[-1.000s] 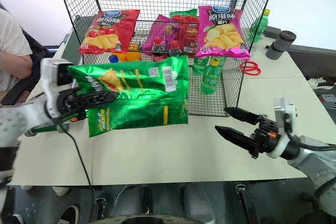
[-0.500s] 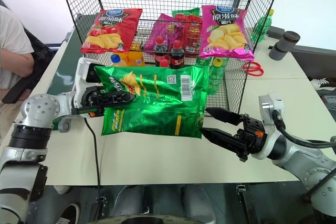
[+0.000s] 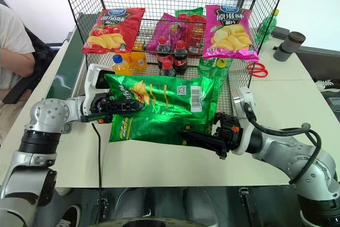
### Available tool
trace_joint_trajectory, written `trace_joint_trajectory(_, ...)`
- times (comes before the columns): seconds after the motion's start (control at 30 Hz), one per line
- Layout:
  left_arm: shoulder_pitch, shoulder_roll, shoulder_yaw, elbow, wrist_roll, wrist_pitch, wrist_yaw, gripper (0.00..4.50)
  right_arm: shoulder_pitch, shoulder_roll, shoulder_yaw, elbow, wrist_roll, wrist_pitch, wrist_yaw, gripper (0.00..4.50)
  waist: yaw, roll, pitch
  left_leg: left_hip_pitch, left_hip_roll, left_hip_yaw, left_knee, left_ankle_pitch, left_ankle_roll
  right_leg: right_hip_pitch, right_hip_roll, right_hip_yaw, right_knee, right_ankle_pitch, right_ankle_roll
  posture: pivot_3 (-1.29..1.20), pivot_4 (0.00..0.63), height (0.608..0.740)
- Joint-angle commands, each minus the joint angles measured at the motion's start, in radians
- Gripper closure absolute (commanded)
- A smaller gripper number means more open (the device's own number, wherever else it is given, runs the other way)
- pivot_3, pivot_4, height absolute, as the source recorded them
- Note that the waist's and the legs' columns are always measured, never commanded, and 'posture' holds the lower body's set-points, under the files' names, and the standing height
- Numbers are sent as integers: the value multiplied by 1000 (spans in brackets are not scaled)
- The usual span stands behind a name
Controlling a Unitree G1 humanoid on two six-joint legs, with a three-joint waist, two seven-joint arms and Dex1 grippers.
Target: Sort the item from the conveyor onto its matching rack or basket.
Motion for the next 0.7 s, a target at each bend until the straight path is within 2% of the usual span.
trace_joint_trajectory(0.03, 9, -9, 36, -39, 14, -33, -6, 4500, -10, -5, 4, -7, 19, 7, 2, 903, 0, 0, 0, 0, 0, 0, 0, 0, 0, 0, 0, 0, 0, 0, 0, 0, 150, 740)
trace_joint_trajectory(0.27, 17, -21, 40, -47, 54, -71, -10, 4500, -12, -7, 11, -8, 6, 13, 4, 4349, 0, 0, 0, 0, 0, 0, 0, 0, 0, 0, 0, 0, 0, 0, 0, 0, 150, 740)
trace_joint_trajectory(0.43, 19, -30, 47, -34, 101, -110, 19, 4500, -14, 3, 8, -5, -33, -8, 2, 4455, 0, 0, 0, 0, 0, 0, 0, 0, 0, 0, 0, 0, 0, 0, 0, 0, 150, 740)
trace_joint_trajectory(0.53, 22, -31, 58, -24, 130, -141, 29, 3616, -8, 0, 2, -9, -71, -22, 3, 4500, 0, 0, 0, 0, 0, 0, 0, 0, 0, 0, 0, 0, 0, 0, 0, 0, 150, 740)
trace_joint_trajectory(0.7, 38, -12, 93, -31, 135, -151, 37, 1126, 17, -19, -2, -50, -260, -114, 6, 4500, -2, 0, 0, 0, 0, 0, 0, 0, 0, 0, 0, 0, 0, 0, 0, 0, 150, 740)
